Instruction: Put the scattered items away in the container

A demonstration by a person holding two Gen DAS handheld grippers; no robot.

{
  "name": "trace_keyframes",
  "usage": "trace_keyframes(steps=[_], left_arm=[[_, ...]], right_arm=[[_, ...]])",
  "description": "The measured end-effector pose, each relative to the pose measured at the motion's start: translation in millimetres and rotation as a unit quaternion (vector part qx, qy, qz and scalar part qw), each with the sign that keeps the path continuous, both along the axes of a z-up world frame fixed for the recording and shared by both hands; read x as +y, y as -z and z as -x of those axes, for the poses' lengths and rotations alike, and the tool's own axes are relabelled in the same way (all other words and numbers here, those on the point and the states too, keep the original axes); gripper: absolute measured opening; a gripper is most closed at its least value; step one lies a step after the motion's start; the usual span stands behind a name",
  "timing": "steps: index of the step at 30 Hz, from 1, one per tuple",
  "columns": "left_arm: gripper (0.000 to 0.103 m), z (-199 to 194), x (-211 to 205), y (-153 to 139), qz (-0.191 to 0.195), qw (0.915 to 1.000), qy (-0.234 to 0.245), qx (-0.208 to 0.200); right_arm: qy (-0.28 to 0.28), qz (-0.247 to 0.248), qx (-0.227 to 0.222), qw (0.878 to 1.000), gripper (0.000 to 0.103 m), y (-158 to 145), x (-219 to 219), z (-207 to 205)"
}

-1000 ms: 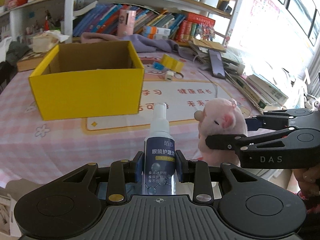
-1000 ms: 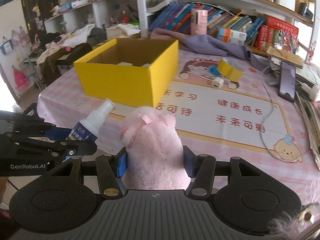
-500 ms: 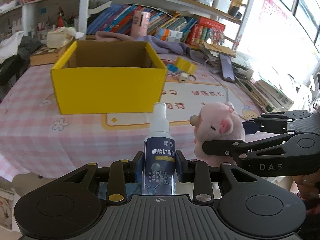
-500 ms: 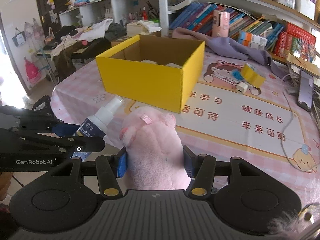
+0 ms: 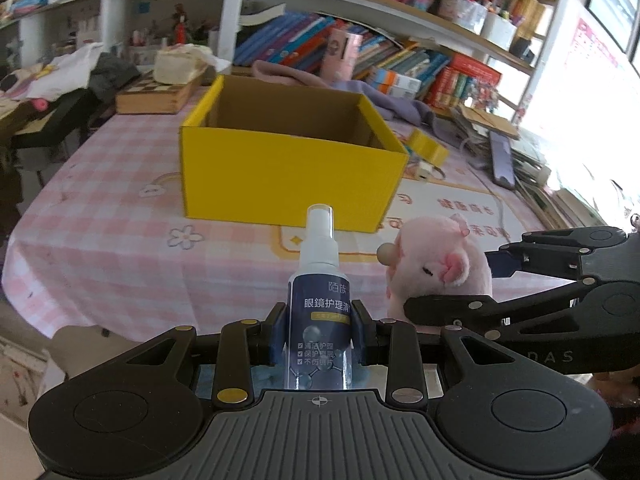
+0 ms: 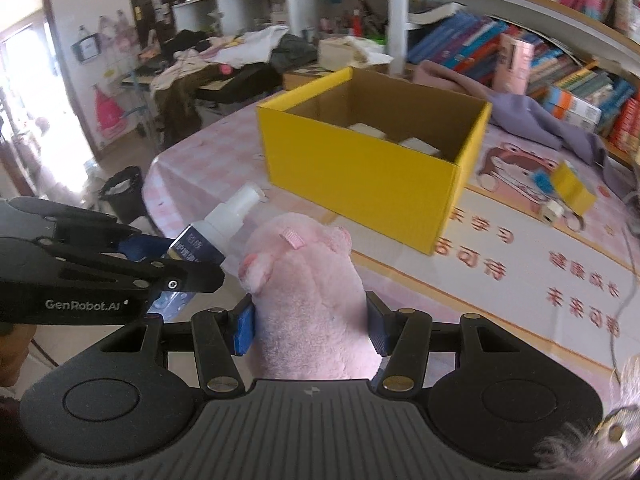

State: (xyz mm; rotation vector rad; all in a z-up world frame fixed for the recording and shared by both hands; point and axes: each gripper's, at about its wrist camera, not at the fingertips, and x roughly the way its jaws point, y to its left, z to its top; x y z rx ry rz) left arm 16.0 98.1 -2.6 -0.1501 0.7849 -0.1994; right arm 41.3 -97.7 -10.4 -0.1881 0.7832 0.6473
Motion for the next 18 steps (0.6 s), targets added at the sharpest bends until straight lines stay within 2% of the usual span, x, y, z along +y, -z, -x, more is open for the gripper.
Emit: trace_keyframes(steps=[7, 12, 18], left_arm=[[0.031, -14, 12, -9, 0.001, 0.9998, -0.019, -0.011], [0.031, -36, 16, -26, 0.006, 0.9991, -0.024, -0.033], [0.031, -77, 14, -52, -0.008, 0.9973, -0.019, -0.07]], right_arm=[[-0.028, -0.009, -0.02, 0.999, 0.052, -4, 13, -14], [-0.028, -0.024, -0.066, 0.997, 0.052, -21, 14, -36], [-0.013, -0.055, -0.11, 0.992, 0.051, -46, 11, -80]])
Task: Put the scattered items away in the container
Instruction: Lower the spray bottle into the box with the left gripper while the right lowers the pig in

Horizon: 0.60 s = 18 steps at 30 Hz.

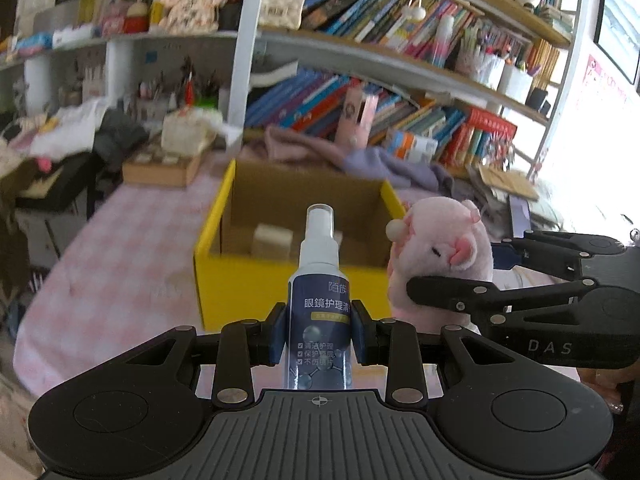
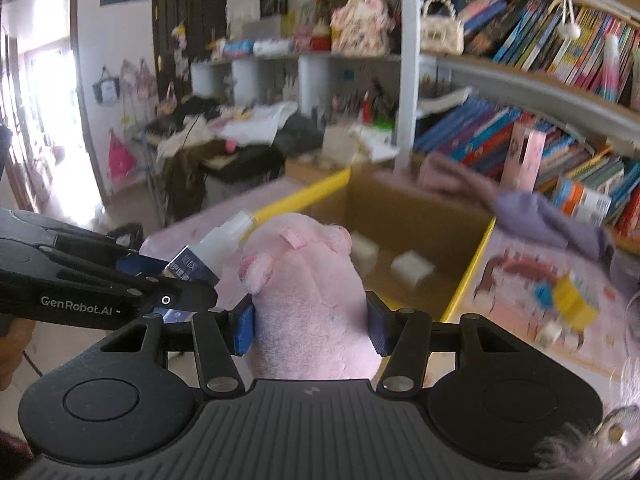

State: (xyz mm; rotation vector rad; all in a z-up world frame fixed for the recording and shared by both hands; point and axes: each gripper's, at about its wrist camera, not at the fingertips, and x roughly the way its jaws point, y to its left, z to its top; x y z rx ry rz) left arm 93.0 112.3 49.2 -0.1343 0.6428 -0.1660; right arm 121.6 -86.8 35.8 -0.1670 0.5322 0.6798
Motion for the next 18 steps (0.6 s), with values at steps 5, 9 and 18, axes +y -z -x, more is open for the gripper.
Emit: trace_keyframes(steps=[5, 9, 18], left_arm=[[0.031, -38, -5, -11, -0.013, 0.9998, -0.001, -0.017], [0.031, -67, -8, -12, -0.021, 0.9996, -0.006, -0.019], [0.031, -129, -11, 19, -0.037, 0.9987, -0.014, 0.033]], right_arm=[[0.01, -0.021, -0.017, 1.0, 0.051, -15, -6, -40], [0.019, -0.028, -0.023, 0.999, 0.051, -19, -9, -74], [0.022, 0.0, 0.004, 1.0, 0.052, 5, -3, -150]])
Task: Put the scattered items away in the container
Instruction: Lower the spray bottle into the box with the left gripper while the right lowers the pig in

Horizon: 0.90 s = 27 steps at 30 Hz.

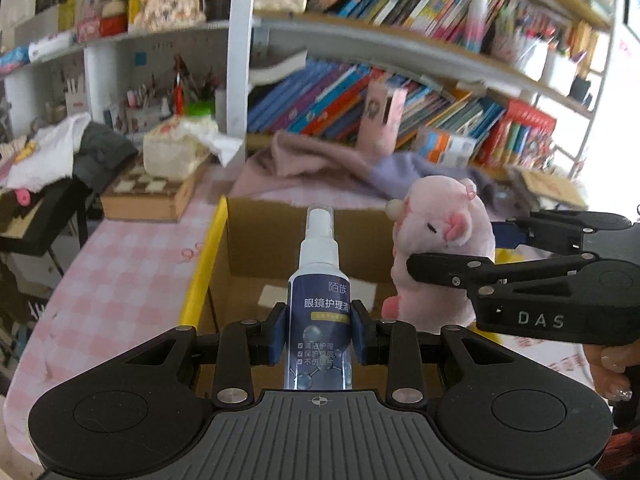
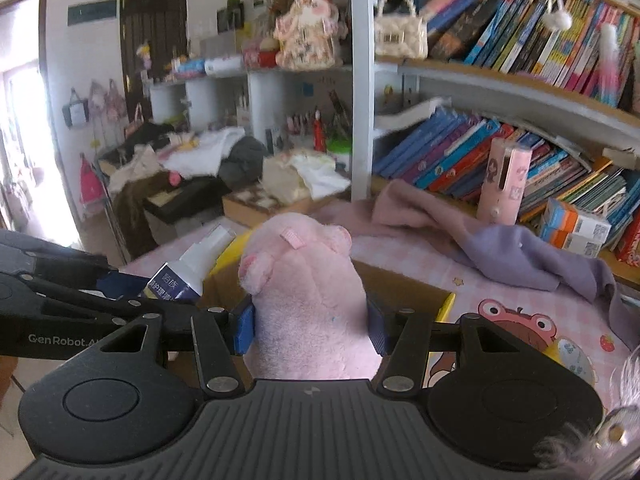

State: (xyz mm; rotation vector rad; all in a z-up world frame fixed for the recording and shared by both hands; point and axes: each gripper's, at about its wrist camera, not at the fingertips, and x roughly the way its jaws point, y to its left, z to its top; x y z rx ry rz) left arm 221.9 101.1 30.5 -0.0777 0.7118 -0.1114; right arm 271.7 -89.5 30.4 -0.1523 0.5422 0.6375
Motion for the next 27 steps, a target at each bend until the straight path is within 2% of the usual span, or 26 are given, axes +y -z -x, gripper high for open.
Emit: trace_keyframes(steps=[4, 11, 21, 23, 25, 27], left_arm=[[0.031, -23, -1, 16, -0.013, 0.9995, -0.003, 0.029], [0.031, -46, -5, 41, -0.037, 0.9966, 0.001, 0.074], [0.031, -55, -10, 55, -0.054, 0.9937, -0.001, 0.098], [0.034, -53, -10, 51, -0.059, 0.9947, -0.009, 0.084], [0.045, -50, -10, 46, -0.062, 0.9955, -0.014, 0.07], [0.053, -46, -10, 39, -0.066, 0.9962, -0.02, 0.054]], right_arm=[[-0.017, 0.04, 0.021, 0.999, 0.052, 25, 13, -21], [-0.05, 0.105, 0.053, 0.992, 0.052, 60, 32, -35], [-0.093, 0.139, 0.065, 0.984, 0.056, 69, 41, -37], [-0.092, 0.13, 0.065, 0.985, 0.06, 67, 39, -37], [-0.084, 0.124, 0.059, 0.987, 0.07, 66, 37, -37], [-0.074, 0.119, 0.056, 0.988, 0.073, 64, 34, -37]])
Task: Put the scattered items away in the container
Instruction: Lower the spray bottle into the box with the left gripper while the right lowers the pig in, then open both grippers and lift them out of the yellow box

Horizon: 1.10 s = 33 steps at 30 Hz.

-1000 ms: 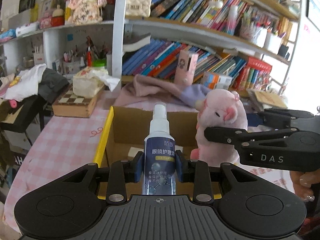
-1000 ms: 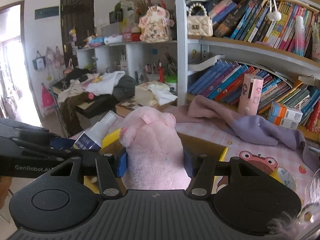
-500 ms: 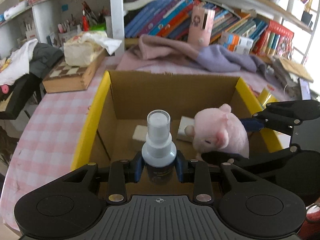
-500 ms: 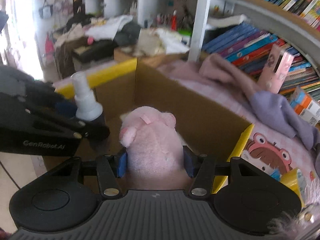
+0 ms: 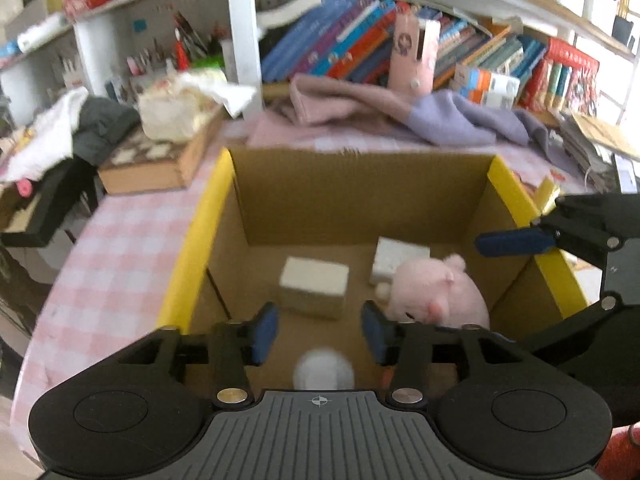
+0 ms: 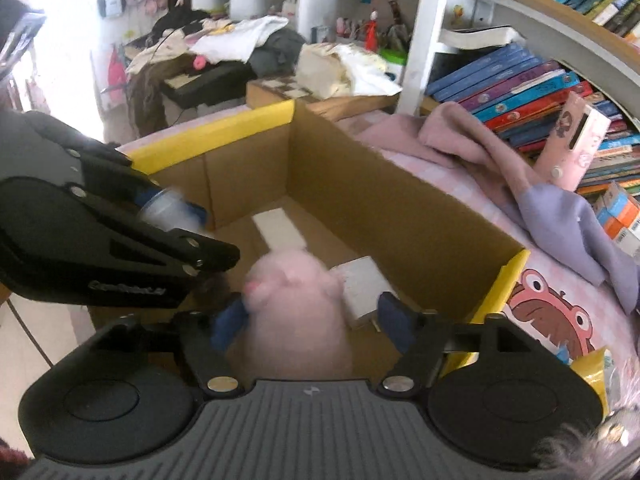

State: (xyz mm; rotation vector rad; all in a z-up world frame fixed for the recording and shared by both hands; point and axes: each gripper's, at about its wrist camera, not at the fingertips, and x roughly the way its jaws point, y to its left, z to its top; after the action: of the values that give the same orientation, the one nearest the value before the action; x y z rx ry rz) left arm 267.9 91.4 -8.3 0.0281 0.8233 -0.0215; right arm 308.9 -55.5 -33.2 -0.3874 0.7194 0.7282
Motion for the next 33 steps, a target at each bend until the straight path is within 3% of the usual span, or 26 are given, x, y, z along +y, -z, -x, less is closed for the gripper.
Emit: trace_keyframes(steps=[2, 4, 13, 21, 25, 33], left_arm=[[0.058, 8, 0, -8, -0.007, 0.9998, -0.005, -0.017], [0.069, 19, 0, -17, -0.011, 0.9992, -0.012, -0.036], [0.085, 65, 5, -56, 0.016, 0.9924, -0.055, -0.109], [0.088, 105, 2, -64, 0.017, 0.9887, -0.069, -0.132], [0.09, 133, -1, -62, 0.005, 0.9873, -0.069, -0.143], [0.094, 187, -8, -51, 0.022, 0.988, -0.071, -0.135]], right_arm=[[0.008, -0.002, -0.005, 1.0, 0.073, -3, -3, 2], [0.016, -0.012, -0.013, 1.0, 0.073, -10, -8, 6], [0.066, -0.064, -0.079, 0.993, 0.076, -52, -38, 41], [0.132, -0.097, -0.105, 0.981, 0.076, -65, -61, 84], [0.149, -0.101, -0.12, 0.976, 0.076, -64, -65, 108], [0.158, -0.09, -0.127, 0.975, 0.077, -56, -64, 166]])
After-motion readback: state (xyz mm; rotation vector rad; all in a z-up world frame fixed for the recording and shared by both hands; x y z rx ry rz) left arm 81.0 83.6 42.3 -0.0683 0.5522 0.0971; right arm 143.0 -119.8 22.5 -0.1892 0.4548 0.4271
